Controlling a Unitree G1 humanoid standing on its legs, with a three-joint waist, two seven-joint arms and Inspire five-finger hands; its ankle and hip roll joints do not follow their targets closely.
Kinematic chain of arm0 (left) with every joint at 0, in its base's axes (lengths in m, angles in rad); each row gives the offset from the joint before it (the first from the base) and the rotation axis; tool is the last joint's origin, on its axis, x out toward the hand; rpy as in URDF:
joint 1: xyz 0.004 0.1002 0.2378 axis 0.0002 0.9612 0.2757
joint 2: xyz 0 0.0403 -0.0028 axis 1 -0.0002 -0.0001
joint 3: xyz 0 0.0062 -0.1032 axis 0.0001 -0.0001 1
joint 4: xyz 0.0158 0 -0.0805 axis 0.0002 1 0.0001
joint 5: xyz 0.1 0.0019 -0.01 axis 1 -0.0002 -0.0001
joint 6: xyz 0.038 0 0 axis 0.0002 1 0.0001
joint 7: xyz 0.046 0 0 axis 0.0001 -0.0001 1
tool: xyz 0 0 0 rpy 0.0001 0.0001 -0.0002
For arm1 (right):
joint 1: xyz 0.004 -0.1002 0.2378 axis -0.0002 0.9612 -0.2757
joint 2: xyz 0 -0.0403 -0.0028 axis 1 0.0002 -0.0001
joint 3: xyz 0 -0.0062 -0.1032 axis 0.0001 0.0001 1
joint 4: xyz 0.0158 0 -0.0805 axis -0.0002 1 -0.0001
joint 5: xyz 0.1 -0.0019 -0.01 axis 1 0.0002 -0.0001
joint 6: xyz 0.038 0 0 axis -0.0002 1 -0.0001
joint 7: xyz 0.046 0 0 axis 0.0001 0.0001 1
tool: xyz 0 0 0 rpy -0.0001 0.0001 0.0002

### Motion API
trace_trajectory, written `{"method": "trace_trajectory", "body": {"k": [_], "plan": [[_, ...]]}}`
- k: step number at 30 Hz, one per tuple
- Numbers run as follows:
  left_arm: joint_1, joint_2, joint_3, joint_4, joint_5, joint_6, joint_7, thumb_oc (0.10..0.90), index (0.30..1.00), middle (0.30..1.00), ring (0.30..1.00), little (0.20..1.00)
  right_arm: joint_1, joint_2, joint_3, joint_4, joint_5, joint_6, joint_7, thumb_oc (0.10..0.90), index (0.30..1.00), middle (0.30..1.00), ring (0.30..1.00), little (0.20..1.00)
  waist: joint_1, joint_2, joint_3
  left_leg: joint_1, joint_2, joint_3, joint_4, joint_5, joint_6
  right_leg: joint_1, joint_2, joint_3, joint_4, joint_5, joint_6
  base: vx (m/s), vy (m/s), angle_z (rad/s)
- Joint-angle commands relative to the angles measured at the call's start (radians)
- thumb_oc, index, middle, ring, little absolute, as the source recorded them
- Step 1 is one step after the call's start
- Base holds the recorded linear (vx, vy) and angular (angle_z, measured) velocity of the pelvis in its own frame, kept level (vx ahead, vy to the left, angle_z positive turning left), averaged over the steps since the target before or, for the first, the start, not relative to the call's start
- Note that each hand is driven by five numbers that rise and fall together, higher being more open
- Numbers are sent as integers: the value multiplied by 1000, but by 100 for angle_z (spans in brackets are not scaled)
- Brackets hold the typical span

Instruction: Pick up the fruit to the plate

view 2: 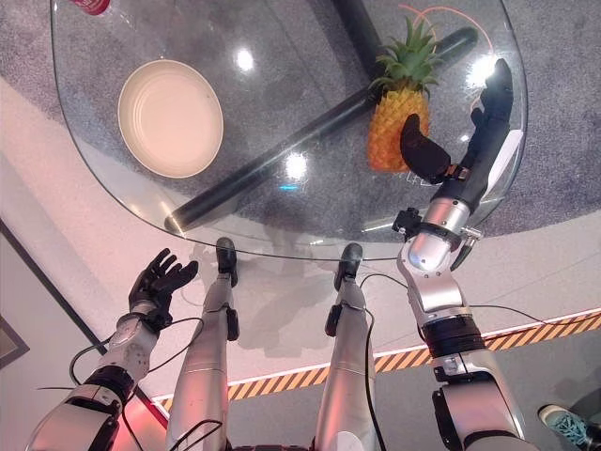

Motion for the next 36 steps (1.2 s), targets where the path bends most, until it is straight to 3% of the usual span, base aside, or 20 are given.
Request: {"method": "trace_trajectory", "body": {"k": [1, 15, 36], "plan": [[65, 14, 31, 12, 12, -48, 11, 800, 900, 900, 900, 900, 4, -41, -19, -124, 12, -53, 6, 800, 900, 900, 900, 900, -15, -3, -9, -3, -33, 3, 91, -88, 30, 25, 18, -40, -57, 31, -15, 0, 0, 0], [73, 16, 24, 5, 16, -47, 14, 800, 900, 900, 900, 900, 34, -20, 28, -102, 125, 24, 146, 800, 900, 900, 900, 900, -14, -7, -9, -5, -32, 6, 89, -81, 30, 22, 19, -44, -53, 31, -18, 0, 0, 0], [73, 17, 12, -13, 19, -34, 25, 800, 900, 900, 900, 900, 21, -17, 48, -72, 174, 89, 189, 800, 900, 900, 900, 900, -10, -5, -9, -16, -36, 2, 95, -79, 32, 8, 22, -43, -45, 33, -20, 0, 0, 0]]}}
